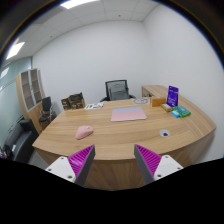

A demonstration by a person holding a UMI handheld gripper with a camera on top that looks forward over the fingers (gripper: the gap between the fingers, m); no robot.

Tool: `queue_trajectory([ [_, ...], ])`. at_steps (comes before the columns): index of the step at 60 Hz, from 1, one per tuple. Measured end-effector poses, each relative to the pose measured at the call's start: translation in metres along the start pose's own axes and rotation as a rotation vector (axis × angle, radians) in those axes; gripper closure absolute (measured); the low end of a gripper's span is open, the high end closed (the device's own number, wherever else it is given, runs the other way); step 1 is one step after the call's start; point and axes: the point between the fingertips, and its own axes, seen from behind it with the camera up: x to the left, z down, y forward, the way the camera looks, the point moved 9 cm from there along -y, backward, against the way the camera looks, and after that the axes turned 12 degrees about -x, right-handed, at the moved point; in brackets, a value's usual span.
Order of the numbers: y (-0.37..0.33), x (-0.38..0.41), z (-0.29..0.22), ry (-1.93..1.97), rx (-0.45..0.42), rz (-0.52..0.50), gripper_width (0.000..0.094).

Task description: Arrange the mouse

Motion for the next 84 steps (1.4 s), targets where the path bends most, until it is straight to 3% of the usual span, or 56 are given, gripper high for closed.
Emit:
queue_trajectory([
  [16,0.071,0.142,0.028,0.003,-0.018,0.003,0.0124],
  [26,0.139,0.189,0.045,0.034,0.023,-0.017,0.0112],
  [30,0.169,0.198,0.057,0.03,0.07,-0.025,0.0099],
  [45,0.269,0.197,0.086,0.003,0.119,-0.025,0.01],
  [72,0.38,0.208,0.082,-0.001,0.175,-0.096,0.0115],
  [79,0.392,0.214,0.083,-0.037,0.172,-0.08,0.0193],
  [84,0.392,0.21,0.085,-0.076,0.169,-0.035,0.0374],
])
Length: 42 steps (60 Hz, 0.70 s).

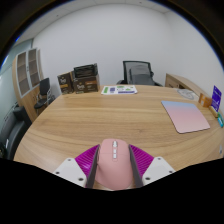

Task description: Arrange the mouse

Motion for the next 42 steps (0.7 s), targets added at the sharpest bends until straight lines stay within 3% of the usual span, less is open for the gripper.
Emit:
queue_trajectory([
  [8,0.0,0.002,0.004,-0.03,-0.011,0.038,0.0462],
  [14,0.001,0.003,0.001,-0.021,0.031,0.054,0.0511],
  [20,0.001,0.003,-0.005,0.014,0.064,0.056,0.0512],
  [25,-0.002,-0.008,-0.041,0.034,-0.009,0.048,0.051],
  [36,0.021,-0.115,-0.124,-0.03,-0.108,0.1,0.0511],
  [42,0.049,-0.193,-0.145,-0.068,-0.099,0.146,0.0512],
])
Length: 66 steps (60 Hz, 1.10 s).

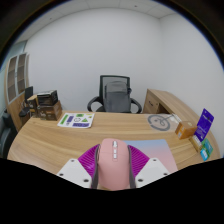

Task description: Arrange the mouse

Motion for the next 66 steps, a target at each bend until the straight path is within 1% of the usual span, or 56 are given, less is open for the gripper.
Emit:
queue_trajectory([
  [6,0.037,-0.058,0.016,0.012,0.044,0.011,0.0514],
  [12,0.066,-0.098,0.04,0.065,0.118,0.026,0.0513],
  [20,0.087,-0.12,0.066,0.024,0.171,0.004,0.0511],
  [22,0.09,-0.121,0.074,0.008,0.198,-0.007,0.0502],
  [23,0.09,-0.12,0.075,0.003,0.201,-0.015,0.049],
  [24,0.092,-0.121,0.074,-0.002,0.177,-0.018,0.0493],
  [27,0.092,-0.122,0.076,-0.015,0.17,-0.026,0.048],
  [31,0.093,-0.122,0.075,-0.009,0.167,-0.031,0.043],
  [35,0.094,-0.123,0.077,0.001,0.183,-0.035,0.0375],
  [38,0.092,-0.124,0.08,-0.006,0.228,-0.033,0.0253],
  [40,0.091,-0.128,0.076,-0.009,0.215,-0.021,0.0153],
  [41,0.09,-0.128,0.075,-0.01,0.212,-0.02,0.0104],
  [42,0.088,-0.13,0.074,-0.009,0.212,-0.017,0.0085],
  [44,0.082,-0.128,0.073,0.002,0.217,-0.028,0.0105],
  [51,0.049,-0.125,0.069,0.038,0.215,-0.046,0.0102],
  [58,-0.002,-0.121,0.065,0.013,0.195,-0.026,0.01],
  [66,-0.08,-0.106,0.055,0.03,0.156,0.008,0.01],
])
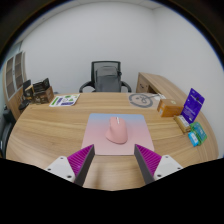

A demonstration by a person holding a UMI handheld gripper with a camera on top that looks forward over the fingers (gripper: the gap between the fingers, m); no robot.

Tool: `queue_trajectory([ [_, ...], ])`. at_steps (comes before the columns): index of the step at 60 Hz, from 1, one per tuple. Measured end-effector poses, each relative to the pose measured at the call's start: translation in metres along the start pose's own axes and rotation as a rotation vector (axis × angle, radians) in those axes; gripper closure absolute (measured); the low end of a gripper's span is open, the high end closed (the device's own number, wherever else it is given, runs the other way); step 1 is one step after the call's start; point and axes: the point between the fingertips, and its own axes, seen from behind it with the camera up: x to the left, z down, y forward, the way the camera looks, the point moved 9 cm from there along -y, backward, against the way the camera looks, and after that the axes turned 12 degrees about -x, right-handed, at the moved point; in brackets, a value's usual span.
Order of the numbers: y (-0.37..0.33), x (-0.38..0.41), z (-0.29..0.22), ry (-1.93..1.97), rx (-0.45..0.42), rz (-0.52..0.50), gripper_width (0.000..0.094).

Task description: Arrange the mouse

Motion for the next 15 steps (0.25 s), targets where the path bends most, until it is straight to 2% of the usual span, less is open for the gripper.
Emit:
queue_trajectory([
  [15,-0.147,0.05,0.021,0.072,-0.06,0.031,0.0091],
])
